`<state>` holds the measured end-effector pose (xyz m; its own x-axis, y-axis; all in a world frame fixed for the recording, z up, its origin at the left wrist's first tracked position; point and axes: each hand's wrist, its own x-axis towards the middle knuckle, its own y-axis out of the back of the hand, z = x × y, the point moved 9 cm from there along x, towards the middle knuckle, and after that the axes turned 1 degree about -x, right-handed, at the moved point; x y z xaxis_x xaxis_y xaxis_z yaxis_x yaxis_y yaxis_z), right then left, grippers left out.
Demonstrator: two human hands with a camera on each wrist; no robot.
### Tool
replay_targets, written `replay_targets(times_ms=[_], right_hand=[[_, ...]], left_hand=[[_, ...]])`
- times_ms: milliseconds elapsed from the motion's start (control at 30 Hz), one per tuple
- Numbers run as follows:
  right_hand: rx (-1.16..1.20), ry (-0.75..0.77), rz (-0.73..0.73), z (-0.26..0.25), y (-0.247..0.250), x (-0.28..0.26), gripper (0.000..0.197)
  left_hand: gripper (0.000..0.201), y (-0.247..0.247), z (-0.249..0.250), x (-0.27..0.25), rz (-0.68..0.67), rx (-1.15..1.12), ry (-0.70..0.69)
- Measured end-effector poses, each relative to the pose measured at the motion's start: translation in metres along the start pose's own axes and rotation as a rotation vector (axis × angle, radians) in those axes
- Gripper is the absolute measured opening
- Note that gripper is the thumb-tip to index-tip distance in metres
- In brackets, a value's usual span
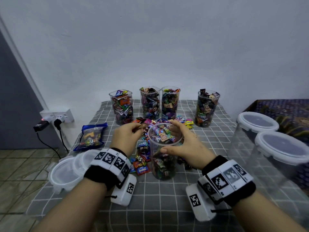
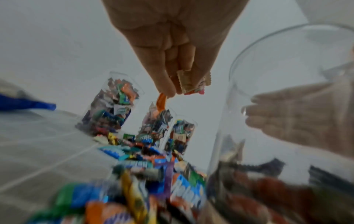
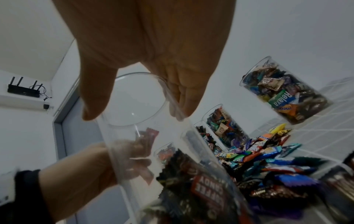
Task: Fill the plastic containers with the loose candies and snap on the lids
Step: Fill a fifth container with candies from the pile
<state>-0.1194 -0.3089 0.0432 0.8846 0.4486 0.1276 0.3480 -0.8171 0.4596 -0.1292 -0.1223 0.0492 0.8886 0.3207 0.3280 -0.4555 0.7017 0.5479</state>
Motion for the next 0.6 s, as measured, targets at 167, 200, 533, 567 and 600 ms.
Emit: replay_targets(times_ms=[167,200,533,567,600], right_hand=[[0.026,0.006,0.02,0.004,0.0,0.001,0.099],[0.024,0.007,0.022,0.004,0.0,0.001,0.099],[-0.005,0.02,0.047,0.002,0.002,-0.001,0.096],[-0.01,0.022,0.051,0.002,0.002,-0.002,0.097],[-0.015,0.023,0.056,0.003,0.003,-0.002,0.097]], left_hand=[[0.018,0.024,0.028,0.006,0.029,-0.18,-0.058],[0.022,0.028,0.037,0.007,0.023,-0.195,-0.084],[0.023,0.003,0.083,-0.008,-0.183,-0.289,-0.17],[0.023,-0.002,0.082,-0.009,-0.205,-0.276,-0.169],[0.022,-0.005,0.08,-0.01,-0.221,-0.257,-0.168]])
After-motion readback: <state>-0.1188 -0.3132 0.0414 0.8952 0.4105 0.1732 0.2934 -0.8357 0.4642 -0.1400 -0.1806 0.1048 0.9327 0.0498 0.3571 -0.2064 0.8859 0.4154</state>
